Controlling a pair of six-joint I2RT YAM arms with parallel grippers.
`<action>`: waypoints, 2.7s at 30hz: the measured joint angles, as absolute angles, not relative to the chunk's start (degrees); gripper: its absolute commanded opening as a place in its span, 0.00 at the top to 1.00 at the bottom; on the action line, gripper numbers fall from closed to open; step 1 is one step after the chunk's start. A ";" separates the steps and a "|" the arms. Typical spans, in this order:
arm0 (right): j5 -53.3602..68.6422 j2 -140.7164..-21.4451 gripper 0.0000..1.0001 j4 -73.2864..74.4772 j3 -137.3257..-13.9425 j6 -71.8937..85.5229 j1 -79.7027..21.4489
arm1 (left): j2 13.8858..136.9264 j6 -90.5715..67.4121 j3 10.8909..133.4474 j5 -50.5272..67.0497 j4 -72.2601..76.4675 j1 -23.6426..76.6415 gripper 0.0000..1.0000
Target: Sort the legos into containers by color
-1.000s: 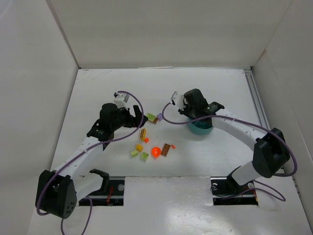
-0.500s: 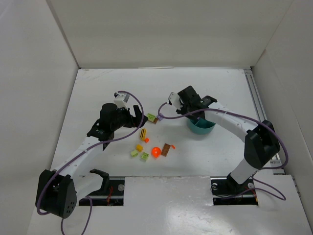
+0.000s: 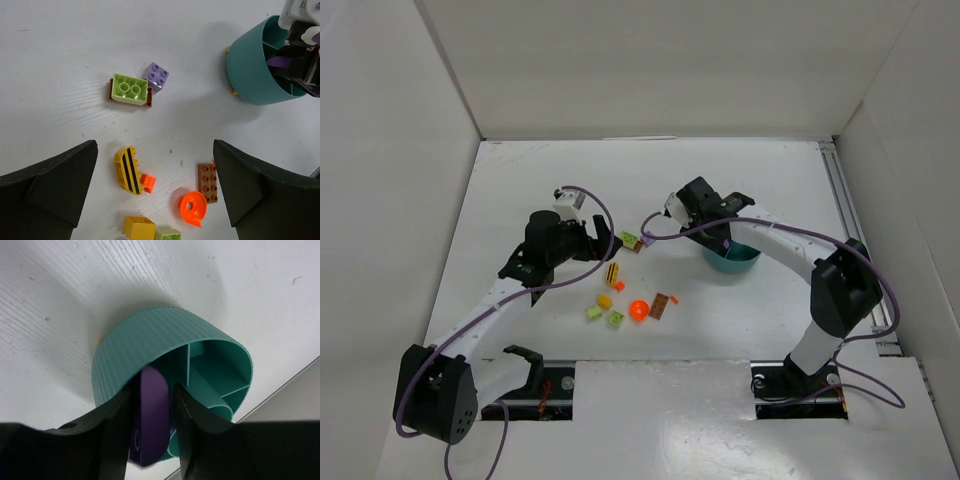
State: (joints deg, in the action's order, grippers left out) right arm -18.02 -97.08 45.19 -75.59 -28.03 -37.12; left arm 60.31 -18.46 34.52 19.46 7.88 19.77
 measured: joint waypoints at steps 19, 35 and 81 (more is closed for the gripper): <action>-18.37 -89.23 0.33 44.60 -77.87 -25.47 -37.60 | 61.54 -18.39 35.31 20.38 7.88 19.77 0.00; -1.30 -50.30 0.00 22.96 -53.28 -17.26 -21.82 | 98.08 -4.38 65.69 23.42 4.43 26.39 0.03; -0.82 -33.01 0.00 22.83 -39.97 -11.29 -12.01 | 104.01 -0.91 72.77 15.20 -4.27 37.30 0.79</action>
